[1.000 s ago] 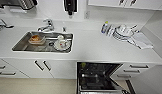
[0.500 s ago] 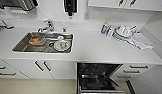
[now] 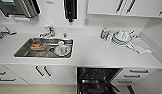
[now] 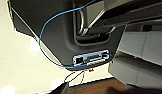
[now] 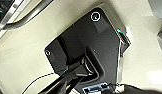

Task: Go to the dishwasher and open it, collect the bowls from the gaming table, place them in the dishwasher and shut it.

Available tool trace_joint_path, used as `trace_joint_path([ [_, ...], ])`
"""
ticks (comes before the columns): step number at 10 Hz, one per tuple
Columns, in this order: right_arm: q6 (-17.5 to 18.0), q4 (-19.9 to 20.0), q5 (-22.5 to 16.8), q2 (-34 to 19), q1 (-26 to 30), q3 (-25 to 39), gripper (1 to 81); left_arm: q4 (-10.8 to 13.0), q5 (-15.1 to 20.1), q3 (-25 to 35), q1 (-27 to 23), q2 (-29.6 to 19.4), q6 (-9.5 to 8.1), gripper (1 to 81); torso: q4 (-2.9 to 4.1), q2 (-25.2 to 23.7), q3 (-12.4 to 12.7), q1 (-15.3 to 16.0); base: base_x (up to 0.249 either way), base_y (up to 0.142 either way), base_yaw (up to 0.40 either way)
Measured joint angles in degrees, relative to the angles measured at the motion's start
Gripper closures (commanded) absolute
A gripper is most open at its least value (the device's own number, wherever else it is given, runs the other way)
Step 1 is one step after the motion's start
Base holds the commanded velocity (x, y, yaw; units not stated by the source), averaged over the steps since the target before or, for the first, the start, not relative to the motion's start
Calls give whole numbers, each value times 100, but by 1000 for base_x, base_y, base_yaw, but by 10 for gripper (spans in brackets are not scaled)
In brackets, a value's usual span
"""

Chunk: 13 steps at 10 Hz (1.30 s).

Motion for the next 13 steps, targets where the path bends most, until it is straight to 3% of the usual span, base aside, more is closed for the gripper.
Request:
trace_joint_path([
  [3,0,-2,243,811,49,-490,10,-2,20,7,44,-15,2,10,0,-643,2,400,0,0,0],
  [6,89,83,251,1012,44,-631,10,-2,26,5,85,-13,2,10,0,-1283,7,798,0,0,0],
  [8,299,562,249,1007,11,-819,10,-2,23,5,88,-13,0,10,0,-1711,9,1065,0,0,0],
  [11,1005,1337,260,987,-1,-1254,10,0,28,5,121,-13,2,10,0,-2357,13,1466,0,0,0],
  [13,1384,1651,267,992,22,-1412,10,-2,37,5,121,-13,2,10,0,-2787,13,1733,0,0,0],
])
